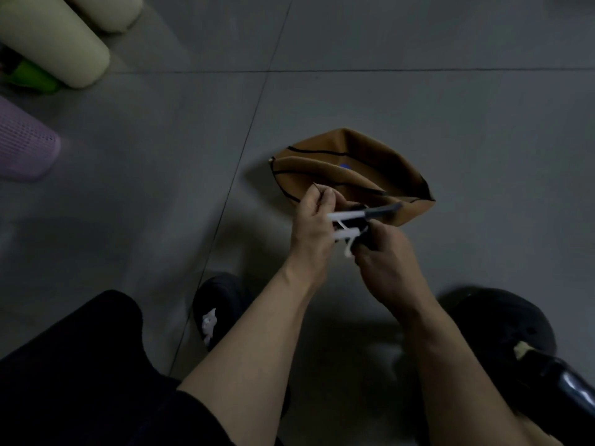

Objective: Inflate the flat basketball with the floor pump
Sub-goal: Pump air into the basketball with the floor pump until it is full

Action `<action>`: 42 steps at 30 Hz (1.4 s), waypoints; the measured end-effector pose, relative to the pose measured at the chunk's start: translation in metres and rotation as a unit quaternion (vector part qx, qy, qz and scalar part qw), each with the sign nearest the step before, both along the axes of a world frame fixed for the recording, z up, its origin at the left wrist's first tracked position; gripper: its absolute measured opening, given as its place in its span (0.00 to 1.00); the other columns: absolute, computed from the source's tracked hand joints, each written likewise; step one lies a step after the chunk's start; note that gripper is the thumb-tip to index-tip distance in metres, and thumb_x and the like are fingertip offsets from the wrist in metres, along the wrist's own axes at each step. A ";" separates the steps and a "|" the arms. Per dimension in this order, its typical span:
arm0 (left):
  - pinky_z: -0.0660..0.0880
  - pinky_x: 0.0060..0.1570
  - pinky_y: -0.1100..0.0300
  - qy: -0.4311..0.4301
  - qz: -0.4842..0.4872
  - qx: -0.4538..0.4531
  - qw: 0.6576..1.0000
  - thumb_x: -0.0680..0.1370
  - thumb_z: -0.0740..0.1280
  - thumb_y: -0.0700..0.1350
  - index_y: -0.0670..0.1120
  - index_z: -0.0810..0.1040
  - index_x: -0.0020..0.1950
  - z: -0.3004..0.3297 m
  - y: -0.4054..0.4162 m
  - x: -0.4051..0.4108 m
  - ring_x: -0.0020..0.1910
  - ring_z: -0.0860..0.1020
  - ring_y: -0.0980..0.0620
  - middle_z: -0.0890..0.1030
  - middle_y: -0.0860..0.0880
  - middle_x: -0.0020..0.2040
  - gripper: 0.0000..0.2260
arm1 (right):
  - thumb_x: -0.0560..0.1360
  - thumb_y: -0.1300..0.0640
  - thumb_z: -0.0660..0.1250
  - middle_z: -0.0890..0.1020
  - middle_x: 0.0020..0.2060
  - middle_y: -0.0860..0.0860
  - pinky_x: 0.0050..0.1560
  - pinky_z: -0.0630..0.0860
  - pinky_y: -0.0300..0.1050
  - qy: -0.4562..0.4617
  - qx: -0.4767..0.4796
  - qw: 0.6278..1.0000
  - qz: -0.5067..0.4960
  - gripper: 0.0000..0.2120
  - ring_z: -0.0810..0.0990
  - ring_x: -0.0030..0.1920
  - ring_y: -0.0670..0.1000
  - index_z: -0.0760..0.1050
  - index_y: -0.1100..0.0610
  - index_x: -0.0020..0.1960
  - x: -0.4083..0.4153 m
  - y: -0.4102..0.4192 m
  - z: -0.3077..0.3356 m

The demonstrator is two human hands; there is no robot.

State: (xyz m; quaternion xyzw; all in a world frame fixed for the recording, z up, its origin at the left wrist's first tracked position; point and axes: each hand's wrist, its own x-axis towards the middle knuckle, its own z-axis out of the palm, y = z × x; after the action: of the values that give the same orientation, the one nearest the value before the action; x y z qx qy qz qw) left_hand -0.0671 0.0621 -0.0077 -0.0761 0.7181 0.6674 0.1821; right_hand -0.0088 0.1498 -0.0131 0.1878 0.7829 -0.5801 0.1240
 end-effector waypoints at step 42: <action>0.76 0.35 0.60 0.037 0.058 -0.011 0.998 0.80 0.60 0.45 0.46 0.76 0.42 -0.006 0.008 0.014 0.30 0.75 0.55 0.75 0.52 0.29 0.10 | 0.74 0.60 0.65 0.82 0.48 0.56 0.47 0.81 0.45 -0.074 -0.467 0.881 0.036 0.11 0.81 0.45 0.55 0.77 0.60 0.56 0.029 0.028 0.000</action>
State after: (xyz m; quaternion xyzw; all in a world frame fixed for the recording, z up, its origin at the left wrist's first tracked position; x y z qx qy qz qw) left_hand -0.0533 0.0700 -0.0135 -0.0950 0.7262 0.6711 0.1155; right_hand 0.0199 0.1775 -0.0128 0.1220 0.4163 -0.8579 0.2753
